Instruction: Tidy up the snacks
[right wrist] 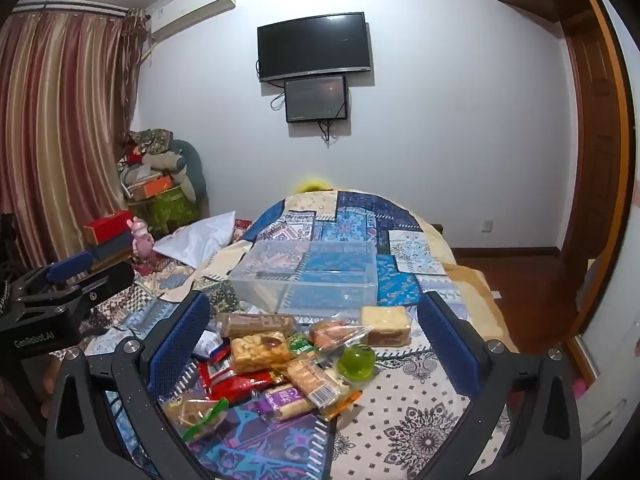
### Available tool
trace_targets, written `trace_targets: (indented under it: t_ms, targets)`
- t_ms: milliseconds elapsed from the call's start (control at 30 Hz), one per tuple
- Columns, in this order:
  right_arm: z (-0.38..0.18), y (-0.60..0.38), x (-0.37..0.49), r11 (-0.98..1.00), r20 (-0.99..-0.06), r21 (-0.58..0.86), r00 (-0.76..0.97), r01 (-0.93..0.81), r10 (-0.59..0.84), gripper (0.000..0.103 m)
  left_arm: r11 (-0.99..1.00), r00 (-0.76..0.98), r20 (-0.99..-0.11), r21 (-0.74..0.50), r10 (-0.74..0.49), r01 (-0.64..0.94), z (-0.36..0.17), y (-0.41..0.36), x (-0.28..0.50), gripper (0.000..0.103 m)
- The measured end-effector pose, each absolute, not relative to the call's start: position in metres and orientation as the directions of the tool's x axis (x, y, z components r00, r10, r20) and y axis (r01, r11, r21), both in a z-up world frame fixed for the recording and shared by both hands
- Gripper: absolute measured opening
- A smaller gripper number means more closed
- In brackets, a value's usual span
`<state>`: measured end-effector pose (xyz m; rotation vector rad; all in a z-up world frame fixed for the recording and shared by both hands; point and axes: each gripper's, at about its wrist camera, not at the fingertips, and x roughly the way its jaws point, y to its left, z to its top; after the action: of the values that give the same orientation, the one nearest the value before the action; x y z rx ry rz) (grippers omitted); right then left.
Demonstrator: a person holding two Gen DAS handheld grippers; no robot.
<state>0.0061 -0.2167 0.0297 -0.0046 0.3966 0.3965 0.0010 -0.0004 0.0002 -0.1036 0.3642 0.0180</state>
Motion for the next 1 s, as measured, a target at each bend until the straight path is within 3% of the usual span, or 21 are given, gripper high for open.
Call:
trace_targets:
  t_ms: [1000]
  targets:
    - [0.022,-0.217,0.007,0.919,-0.382,0.095,0.839,-0.382,0.388,0.103,0.997,0.946,-0.325,-0.073,0.001,-0.026,-0.003,-0.006,-0.002,0.103]
